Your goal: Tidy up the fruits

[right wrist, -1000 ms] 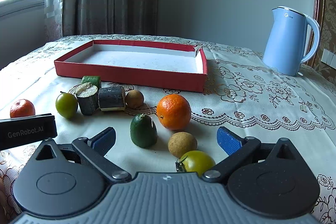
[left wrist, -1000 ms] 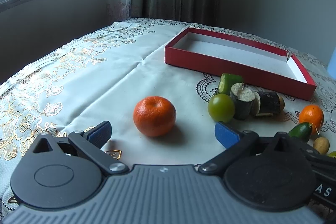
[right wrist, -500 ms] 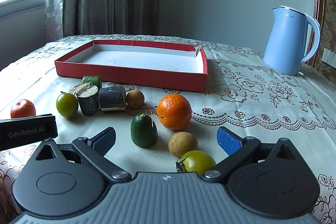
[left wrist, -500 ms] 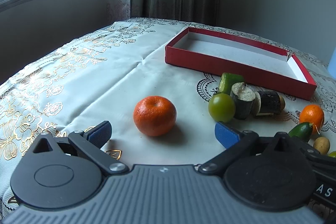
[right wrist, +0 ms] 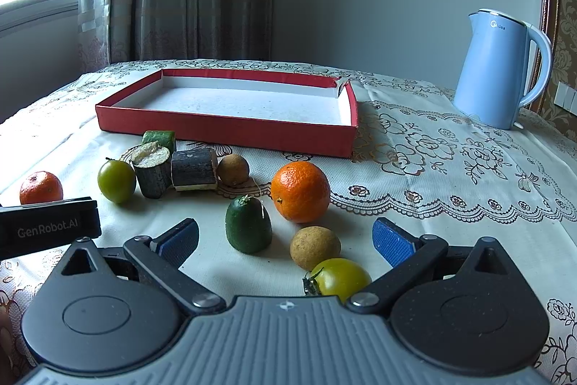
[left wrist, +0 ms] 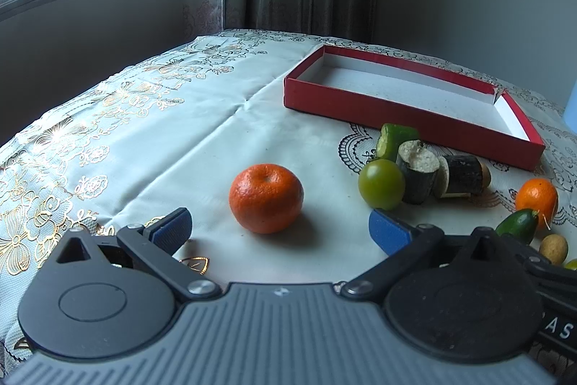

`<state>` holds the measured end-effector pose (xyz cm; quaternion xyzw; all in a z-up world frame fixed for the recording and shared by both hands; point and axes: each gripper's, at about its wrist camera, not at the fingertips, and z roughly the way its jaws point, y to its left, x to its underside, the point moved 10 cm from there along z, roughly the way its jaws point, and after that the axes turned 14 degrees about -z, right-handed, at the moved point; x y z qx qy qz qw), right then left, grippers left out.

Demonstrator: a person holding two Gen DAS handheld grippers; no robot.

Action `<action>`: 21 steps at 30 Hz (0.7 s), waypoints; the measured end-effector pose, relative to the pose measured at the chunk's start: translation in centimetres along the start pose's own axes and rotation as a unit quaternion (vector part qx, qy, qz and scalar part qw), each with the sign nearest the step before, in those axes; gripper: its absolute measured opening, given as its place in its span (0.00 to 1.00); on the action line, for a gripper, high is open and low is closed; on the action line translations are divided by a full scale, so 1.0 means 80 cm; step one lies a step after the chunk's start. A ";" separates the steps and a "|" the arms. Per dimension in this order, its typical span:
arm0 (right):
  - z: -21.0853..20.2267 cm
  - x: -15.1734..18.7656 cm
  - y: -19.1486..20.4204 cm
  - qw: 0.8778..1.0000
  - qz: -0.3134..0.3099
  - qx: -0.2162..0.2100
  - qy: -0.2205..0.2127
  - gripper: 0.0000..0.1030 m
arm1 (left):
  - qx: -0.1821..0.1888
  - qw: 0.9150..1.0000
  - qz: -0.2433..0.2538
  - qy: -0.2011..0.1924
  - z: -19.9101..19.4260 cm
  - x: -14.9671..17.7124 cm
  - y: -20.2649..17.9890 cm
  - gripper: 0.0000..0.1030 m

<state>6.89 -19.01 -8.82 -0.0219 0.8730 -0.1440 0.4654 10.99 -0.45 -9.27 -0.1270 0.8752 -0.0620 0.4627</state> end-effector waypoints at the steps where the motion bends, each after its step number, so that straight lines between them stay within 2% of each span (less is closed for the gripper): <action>1: 0.000 0.000 0.000 1.000 0.000 0.000 0.000 1.00 | 0.000 1.000 0.000 0.000 0.000 0.000 0.000 1.00; 14: -0.004 -0.001 -0.003 1.000 0.006 -0.003 -0.007 1.00 | 0.001 1.000 -0.001 0.001 0.001 0.001 0.000 1.00; 19: -0.020 0.006 -0.014 0.998 0.010 -0.055 -0.019 1.00 | 0.004 1.000 -0.007 0.003 0.001 0.002 0.002 1.00; 21: -0.031 0.011 -0.027 0.998 0.001 -0.062 -0.033 1.00 | 0.006 1.000 -0.009 0.004 0.001 0.002 0.002 1.00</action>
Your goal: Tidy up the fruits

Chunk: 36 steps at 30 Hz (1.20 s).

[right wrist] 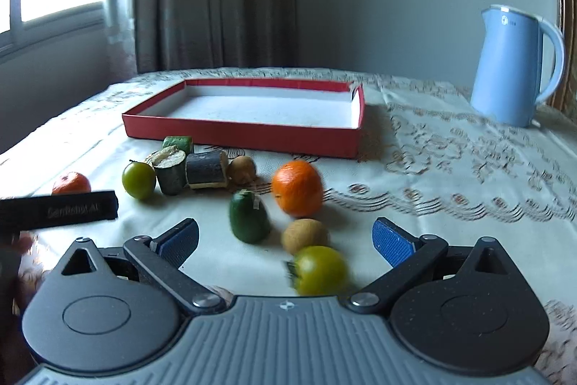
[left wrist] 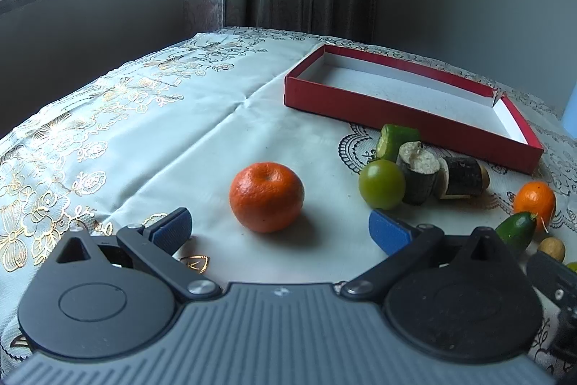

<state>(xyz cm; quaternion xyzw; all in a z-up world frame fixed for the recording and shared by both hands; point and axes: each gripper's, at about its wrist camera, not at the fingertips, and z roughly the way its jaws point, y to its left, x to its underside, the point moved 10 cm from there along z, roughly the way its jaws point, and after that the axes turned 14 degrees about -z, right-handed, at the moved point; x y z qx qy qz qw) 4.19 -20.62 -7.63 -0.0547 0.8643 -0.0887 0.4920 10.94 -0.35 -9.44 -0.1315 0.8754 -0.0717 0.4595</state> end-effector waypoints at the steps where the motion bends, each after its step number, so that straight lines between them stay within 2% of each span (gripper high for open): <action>1: -0.006 0.002 -0.007 1.000 -0.004 -0.003 -0.008 1.00 | 0.001 1.000 0.000 0.000 -0.001 0.000 0.000 1.00; 6: -0.035 0.010 -0.041 0.997 -0.027 -0.044 -0.048 1.00 | 0.005 1.000 -0.002 0.003 -0.003 0.001 -0.001 1.00; 11: -0.033 0.015 -0.057 0.996 -0.033 -0.073 -0.026 1.00 | 0.007 1.000 -0.004 0.005 -0.004 0.001 -0.001 1.00; 15: -0.030 0.019 -0.043 0.994 -0.047 -0.094 -0.020 0.99 | 0.007 1.000 -0.006 0.005 -0.004 0.000 -0.001 1.00; 19: -0.024 0.022 -0.028 0.992 -0.056 -0.109 -0.009 0.83 | 0.007 1.000 -0.006 0.005 -0.004 0.000 -0.001 1.00; 21: -0.020 0.024 -0.023 0.992 -0.055 -0.115 0.000 0.79 | 0.007 1.000 -0.006 0.005 -0.003 0.000 -0.001 1.00; 25: -0.011 0.026 -0.021 0.991 -0.047 -0.124 0.011 0.60 | 0.007 1.000 -0.005 0.006 -0.003 0.000 -0.001 1.00; 27: -0.009 0.026 -0.022 0.991 -0.043 -0.125 0.016 0.56 | 0.007 1.000 -0.005 0.006 -0.003 0.000 -0.001 1.00; 34: 0.000 0.028 -0.027 0.992 -0.035 -0.121 0.024 0.56 | 0.007 1.000 -0.005 0.005 -0.004 0.000 -0.001 1.00; 35: 0.002 0.028 -0.027 0.992 -0.034 -0.122 0.026 0.54 | 0.007 1.000 -0.005 0.004 -0.003 -0.001 -0.001 1.00; 36: 0.003 0.029 -0.027 0.991 -0.033 -0.126 0.027 0.47 | 0.008 1.000 -0.005 0.003 -0.004 -0.001 -0.001 1.00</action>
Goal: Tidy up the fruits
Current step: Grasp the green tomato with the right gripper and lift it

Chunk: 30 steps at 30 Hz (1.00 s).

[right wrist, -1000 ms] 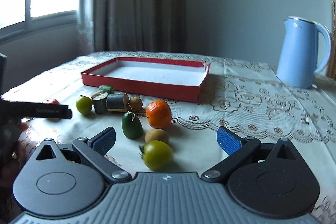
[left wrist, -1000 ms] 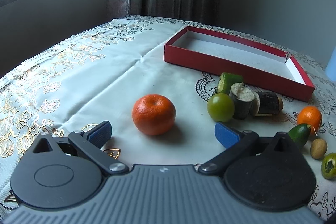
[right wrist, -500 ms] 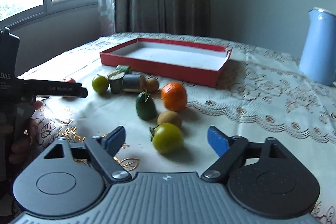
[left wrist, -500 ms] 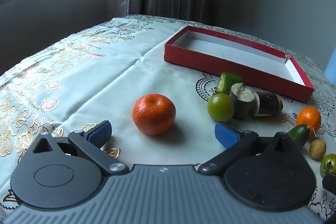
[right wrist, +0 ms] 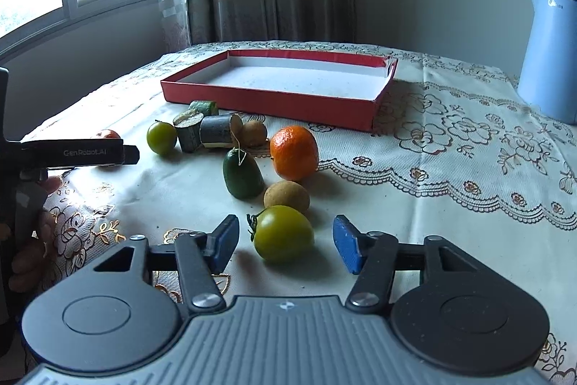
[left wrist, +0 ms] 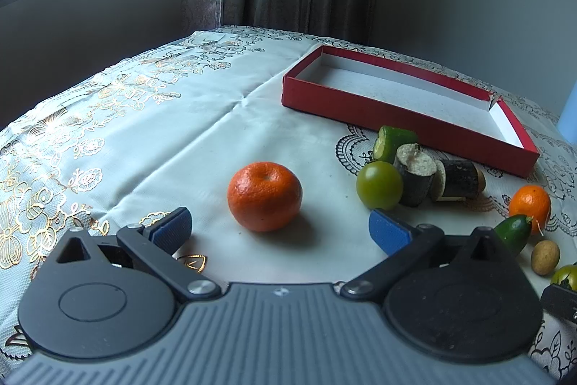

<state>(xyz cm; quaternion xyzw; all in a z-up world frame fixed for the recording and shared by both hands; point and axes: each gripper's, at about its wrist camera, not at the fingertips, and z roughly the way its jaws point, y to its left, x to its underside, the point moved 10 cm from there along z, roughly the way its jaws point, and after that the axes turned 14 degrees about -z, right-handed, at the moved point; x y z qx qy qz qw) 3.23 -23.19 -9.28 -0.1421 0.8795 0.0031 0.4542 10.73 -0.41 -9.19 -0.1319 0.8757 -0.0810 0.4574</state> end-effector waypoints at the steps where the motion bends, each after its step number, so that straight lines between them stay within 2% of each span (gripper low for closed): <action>1: 0.002 0.001 0.000 1.000 0.001 -0.002 0.003 0.43 | 0.000 1.000 0.000 0.000 0.000 0.000 0.000 1.00; 5: 0.004 0.004 0.001 1.000 0.000 -0.003 0.003 0.34 | 0.000 1.000 0.000 0.000 0.000 0.001 0.000 1.00; 15: -0.012 -0.006 0.001 1.000 0.003 -0.006 -0.018 0.32 | -0.001 1.000 -0.001 0.001 0.001 0.000 0.000 1.00; 22: -0.026 -0.076 -0.022 0.998 -0.007 0.004 -0.064 0.32 | 0.000 1.000 0.001 0.003 0.001 0.001 0.000 1.00; 26: 0.004 -0.125 -0.045 0.998 -0.017 0.015 -0.066 0.32 | 0.001 1.000 -0.001 0.004 0.002 0.001 0.001 1.00; 30: 0.058 -0.153 -0.076 0.998 -0.010 0.033 -0.045 0.32 | 0.001 1.000 -0.002 0.005 0.003 0.001 0.001 1.00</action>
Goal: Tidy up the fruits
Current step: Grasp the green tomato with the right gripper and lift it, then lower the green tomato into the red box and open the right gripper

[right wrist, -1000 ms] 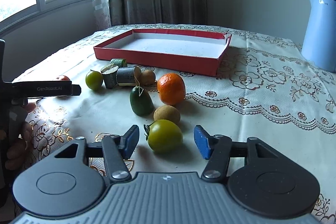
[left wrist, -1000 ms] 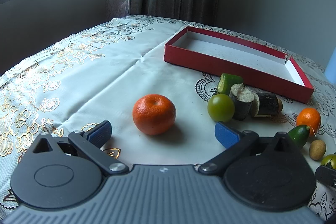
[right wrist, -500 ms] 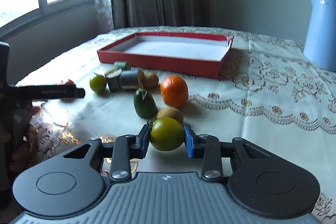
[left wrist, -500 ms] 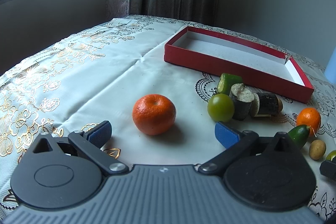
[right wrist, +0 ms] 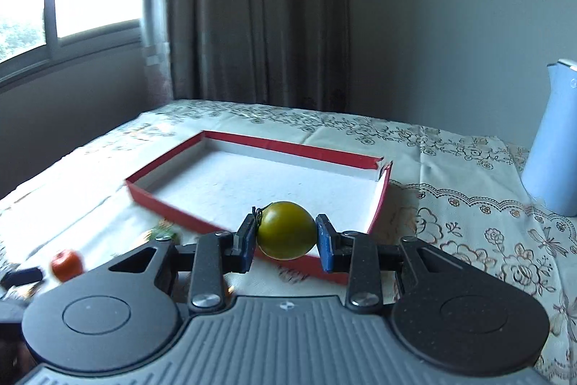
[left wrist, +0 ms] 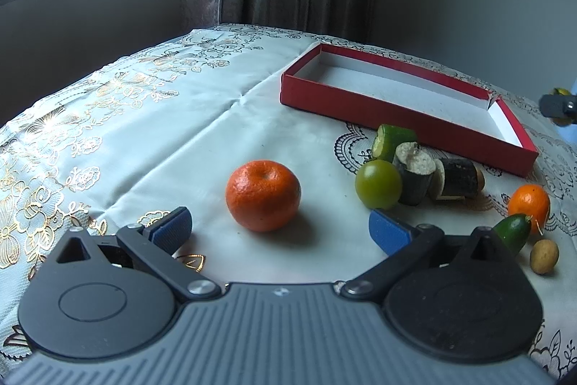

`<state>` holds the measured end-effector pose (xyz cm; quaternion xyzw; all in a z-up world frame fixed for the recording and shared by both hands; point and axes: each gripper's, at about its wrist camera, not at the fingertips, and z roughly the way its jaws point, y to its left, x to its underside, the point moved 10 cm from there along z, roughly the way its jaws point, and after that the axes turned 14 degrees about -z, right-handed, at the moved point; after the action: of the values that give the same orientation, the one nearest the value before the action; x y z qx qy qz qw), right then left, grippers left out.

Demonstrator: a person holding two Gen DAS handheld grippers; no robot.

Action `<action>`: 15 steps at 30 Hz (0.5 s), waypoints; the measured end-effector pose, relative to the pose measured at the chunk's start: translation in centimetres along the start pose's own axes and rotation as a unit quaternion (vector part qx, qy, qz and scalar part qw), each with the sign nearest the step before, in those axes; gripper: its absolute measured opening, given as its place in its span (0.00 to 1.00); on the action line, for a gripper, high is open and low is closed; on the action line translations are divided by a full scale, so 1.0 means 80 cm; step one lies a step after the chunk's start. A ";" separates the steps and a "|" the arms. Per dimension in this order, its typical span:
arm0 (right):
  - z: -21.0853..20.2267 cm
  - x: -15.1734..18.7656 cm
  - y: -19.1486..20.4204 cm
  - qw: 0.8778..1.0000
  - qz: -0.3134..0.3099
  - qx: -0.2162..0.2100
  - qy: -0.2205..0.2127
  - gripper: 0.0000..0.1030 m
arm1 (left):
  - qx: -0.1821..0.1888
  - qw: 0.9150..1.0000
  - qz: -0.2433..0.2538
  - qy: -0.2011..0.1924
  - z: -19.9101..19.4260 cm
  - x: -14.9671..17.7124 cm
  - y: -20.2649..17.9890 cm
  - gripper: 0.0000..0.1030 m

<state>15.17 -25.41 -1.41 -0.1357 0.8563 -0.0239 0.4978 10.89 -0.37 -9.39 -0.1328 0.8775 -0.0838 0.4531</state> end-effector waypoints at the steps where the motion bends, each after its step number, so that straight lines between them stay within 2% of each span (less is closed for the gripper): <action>1: 0.015 -0.001 -0.008 1.000 0.006 0.002 0.008 0.32 | 0.000 1.000 0.000 0.000 0.000 0.000 0.000 1.00; 7: 0.081 0.013 -0.024 0.998 0.010 0.019 0.052 0.32 | 0.002 1.000 0.002 0.003 0.002 0.000 -0.002 1.00; 15: 0.122 0.037 -0.022 0.995 0.036 0.015 0.092 0.35 | 0.003 1.000 0.003 0.004 0.002 0.000 -0.002 1.00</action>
<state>22.54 -26.96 -8.53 -0.0949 0.9024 -0.0313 0.4192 11.04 -0.58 -9.46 -0.1286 0.8793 -0.0855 0.4506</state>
